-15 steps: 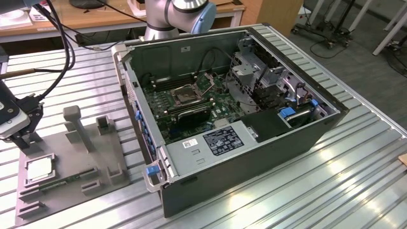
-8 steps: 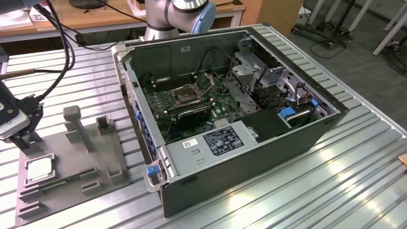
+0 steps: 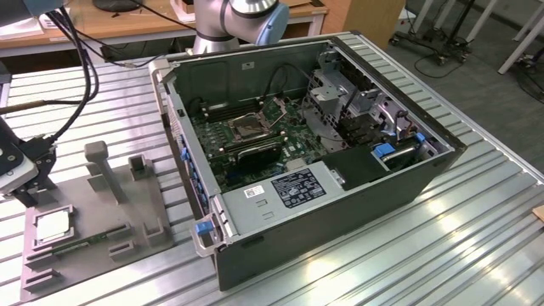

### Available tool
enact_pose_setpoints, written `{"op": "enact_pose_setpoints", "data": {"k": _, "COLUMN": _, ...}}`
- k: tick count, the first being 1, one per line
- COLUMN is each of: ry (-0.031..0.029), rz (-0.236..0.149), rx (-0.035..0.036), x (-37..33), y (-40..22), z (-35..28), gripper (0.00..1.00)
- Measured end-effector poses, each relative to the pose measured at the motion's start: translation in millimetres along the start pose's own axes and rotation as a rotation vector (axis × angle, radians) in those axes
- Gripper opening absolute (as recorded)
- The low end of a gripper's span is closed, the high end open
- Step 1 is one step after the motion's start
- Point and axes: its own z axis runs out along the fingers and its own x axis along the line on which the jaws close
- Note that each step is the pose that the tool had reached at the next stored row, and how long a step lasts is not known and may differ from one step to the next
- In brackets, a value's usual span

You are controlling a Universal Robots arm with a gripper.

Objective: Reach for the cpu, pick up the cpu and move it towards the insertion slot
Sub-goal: 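Reach for the cpu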

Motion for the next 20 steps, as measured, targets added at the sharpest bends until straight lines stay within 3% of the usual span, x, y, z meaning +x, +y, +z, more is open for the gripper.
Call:
{"op": "enact_pose_setpoints", "data": {"k": 9, "ry": 0.0001, "rz": 0.0, "rx": 0.0, "x": 1.0, "y": -8.4, "z": 6.8, "gripper": 0.1}}
{"op": "enact_pose_setpoints", "data": {"k": 20, "ry": 0.0, "rz": 0.0, "rx": 0.0001, "x": 1.0, "y": -9.1, "z": 8.7, "gripper": 0.1}}
